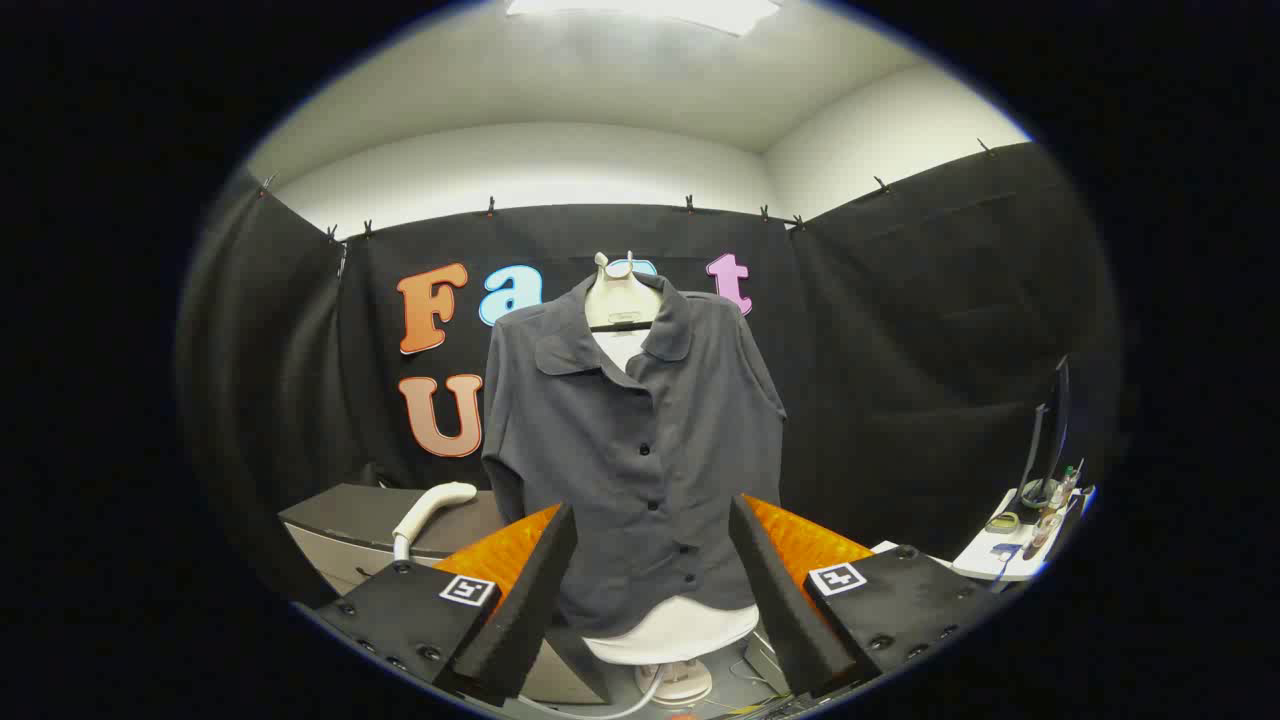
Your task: Iron the clothes twice with a garment steamer, once on the left side and once on the right side.
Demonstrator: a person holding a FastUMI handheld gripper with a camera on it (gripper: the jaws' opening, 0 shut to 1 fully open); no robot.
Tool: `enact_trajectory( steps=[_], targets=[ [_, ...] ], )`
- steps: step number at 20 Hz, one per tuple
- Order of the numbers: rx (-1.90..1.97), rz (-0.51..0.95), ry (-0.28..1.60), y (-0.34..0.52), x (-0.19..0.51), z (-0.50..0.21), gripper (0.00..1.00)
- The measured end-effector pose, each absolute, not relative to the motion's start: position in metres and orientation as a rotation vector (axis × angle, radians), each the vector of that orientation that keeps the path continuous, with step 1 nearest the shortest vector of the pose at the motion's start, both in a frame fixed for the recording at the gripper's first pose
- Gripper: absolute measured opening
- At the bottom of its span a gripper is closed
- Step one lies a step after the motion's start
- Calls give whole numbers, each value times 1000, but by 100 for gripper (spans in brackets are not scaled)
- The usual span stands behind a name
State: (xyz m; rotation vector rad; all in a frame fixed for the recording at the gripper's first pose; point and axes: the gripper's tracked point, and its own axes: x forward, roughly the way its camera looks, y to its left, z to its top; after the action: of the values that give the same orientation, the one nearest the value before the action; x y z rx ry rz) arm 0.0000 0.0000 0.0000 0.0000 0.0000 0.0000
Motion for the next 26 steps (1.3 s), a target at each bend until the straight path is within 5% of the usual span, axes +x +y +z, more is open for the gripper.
enact_trajectory(
  steps=[26],
  targets=[
    [2,-3,-10,-7,8,4,98]
  ],
)
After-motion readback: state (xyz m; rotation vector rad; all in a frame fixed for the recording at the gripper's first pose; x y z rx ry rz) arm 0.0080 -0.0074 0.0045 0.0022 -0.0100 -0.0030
